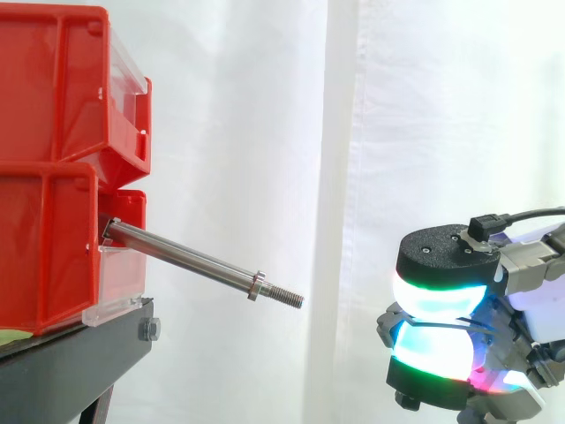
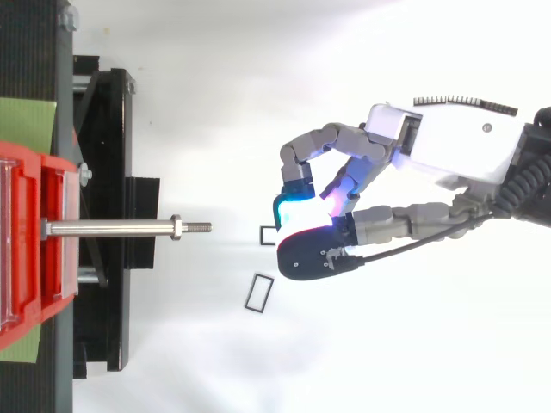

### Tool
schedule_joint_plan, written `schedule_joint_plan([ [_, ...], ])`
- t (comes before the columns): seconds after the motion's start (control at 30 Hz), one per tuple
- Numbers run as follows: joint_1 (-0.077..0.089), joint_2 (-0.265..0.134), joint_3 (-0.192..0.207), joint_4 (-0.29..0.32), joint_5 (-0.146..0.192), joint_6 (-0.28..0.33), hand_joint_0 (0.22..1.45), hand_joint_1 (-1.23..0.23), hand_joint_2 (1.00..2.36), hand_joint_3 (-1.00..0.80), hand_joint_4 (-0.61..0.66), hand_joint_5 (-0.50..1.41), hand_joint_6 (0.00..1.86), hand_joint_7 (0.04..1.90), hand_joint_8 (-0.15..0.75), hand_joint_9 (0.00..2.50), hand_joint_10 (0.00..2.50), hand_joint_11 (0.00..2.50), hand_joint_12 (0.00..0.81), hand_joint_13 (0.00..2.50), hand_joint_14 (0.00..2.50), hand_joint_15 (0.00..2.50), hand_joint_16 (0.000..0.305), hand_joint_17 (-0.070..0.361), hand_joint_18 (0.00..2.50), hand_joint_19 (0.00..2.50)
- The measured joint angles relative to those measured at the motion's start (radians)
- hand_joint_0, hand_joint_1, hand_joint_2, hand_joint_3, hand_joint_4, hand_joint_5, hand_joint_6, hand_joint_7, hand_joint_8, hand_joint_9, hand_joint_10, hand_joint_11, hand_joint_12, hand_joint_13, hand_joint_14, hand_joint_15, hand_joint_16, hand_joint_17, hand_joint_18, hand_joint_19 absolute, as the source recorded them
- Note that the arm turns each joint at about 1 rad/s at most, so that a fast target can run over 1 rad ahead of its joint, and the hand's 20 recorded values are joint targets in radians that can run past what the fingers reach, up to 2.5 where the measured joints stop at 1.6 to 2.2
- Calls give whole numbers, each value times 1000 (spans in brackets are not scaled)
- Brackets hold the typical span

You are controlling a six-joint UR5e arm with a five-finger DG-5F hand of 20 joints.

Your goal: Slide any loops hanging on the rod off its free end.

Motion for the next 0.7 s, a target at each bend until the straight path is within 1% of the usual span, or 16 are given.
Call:
schedule_joint_plan([
  [0.07,0,0,0,0,0,0,592,-654,1023,-116,201,-175,837,1503,329,1148,11,1140,295,957,18,609,45,101,771,487],
  [0.13,0,0,0,0,0,0,598,-659,1022,-155,216,-179,839,1474,328,1141,14,1137,297,955,19,612,45,101,770,488],
  [0.17,0,0,0,0,0,0,587,-650,1019,-246,220,-180,839,1451,324,1141,11,1129,298,958,18,614,45,101,770,485],
  [0.2,1,0,0,0,0,0,582,-626,1014,-321,220,-179,839,1428,325,1139,11,1129,299,959,19,612,45,101,770,489],
  [0.23,1,0,0,0,0,0,582,-615,1013,-338,219,-178,838,1424,324,1140,11,1121,299,959,19,613,45,101,770,484],
  [0.3,1,0,0,0,0,0,588,-531,1011,-374,217,-172,830,1435,325,1151,10,1122,298,963,18,609,45,100,766,486],
  [0.43,1,0,0,0,0,1,595,-525,1015,-326,218,-166,828,1475,327,1179,11,1149,296,964,17,596,44,99,765,481],
  [0.5,1,0,0,0,0,2,598,-557,1018,-274,221,-166,827,1499,326,1182,10,1161,295,968,19,601,44,99,768,471],
  [0.57,1,0,0,0,0,4,596,-570,1018,-264,226,-168,830,1487,329,1181,12,1149,294,968,18,608,44,99,767,478],
  [0.63,1,0,0,-1,0,4,597,-584,1017,-273,233,-174,833,1471,327,1160,10,1134,295,961,19,612,44,99,763,486],
  [0.7,1,0,0,-1,0,5,595,-593,1014,-321,237,-176,834,1457,329,1155,11,1139,295,958,19,609,44,100,765,488],
])
